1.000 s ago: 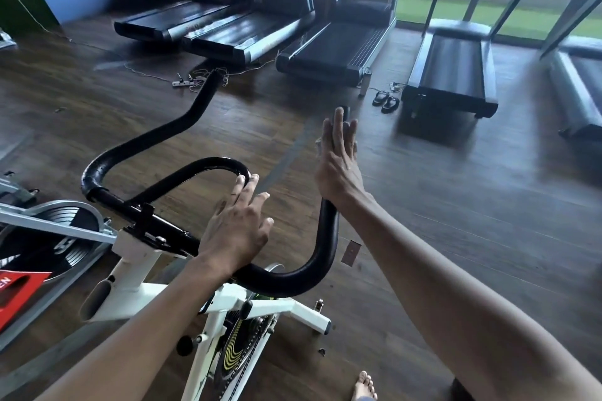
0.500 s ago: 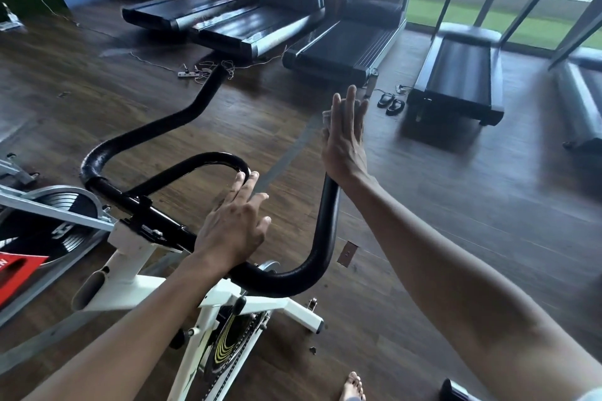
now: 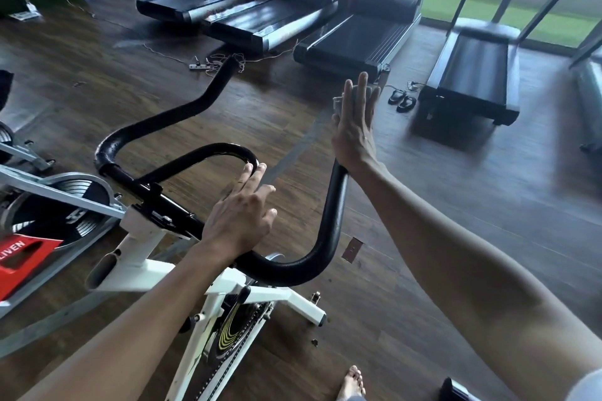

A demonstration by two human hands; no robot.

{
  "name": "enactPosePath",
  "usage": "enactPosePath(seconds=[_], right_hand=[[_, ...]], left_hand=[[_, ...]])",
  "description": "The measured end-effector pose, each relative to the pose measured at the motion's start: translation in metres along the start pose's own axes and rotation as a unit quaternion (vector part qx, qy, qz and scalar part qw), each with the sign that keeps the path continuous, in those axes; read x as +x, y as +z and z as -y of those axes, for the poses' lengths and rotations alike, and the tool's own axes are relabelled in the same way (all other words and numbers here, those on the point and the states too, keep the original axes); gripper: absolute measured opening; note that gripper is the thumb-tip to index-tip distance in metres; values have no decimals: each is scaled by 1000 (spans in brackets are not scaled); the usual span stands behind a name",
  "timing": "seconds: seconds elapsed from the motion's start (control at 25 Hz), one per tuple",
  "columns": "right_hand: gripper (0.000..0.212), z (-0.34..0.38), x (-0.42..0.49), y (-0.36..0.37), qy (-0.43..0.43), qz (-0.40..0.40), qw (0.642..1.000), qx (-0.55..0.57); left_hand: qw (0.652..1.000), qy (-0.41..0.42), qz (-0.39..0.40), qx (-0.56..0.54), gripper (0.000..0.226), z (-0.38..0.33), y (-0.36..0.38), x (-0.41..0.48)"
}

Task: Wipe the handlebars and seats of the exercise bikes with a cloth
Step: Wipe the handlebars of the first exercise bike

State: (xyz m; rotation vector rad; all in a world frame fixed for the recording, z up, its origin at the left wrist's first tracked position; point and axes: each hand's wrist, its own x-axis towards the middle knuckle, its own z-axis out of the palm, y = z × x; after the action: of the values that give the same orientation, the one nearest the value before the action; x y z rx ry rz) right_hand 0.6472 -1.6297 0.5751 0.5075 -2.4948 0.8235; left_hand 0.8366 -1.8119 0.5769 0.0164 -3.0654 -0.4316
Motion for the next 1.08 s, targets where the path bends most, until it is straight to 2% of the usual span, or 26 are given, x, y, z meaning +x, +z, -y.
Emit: enactPosePath(seconds=[0.08, 0.2, 0.36, 0.48, 0.68, 0.8, 0.92, 1.08], right_hand=[[71, 2, -9, 0, 8, 7, 1000, 8], [67, 12, -42, 1, 32, 63, 997, 19], [59, 41, -87, -21, 152, 163, 969, 103], [55, 65, -124, -41, 171, 160, 963, 131], [49, 98, -176, -57, 175, 150, 961, 154], [45, 120, -218, -58, 138, 125, 974, 131], [47, 145, -256, -51, 43, 84, 995, 23], [53, 163, -261, -35, -35, 62, 995, -68]], left_hand=[[1000, -6, 0, -2, 44, -1, 0, -1], [1000, -17, 1, -9, 43, -4, -2, -2], [1000, -21, -4, -22, 41, -4, -3, -1], [998, -13, -25, -58, 38, -3, 0, 1], [986, -24, -138, -90, 36, 11, 1, -12], [984, -20, -148, -98, 40, 21, 4, -31], [984, -19, -146, -104, 42, 22, 4, -39], [985, -4, -120, -123, 43, 29, -3, -37]])
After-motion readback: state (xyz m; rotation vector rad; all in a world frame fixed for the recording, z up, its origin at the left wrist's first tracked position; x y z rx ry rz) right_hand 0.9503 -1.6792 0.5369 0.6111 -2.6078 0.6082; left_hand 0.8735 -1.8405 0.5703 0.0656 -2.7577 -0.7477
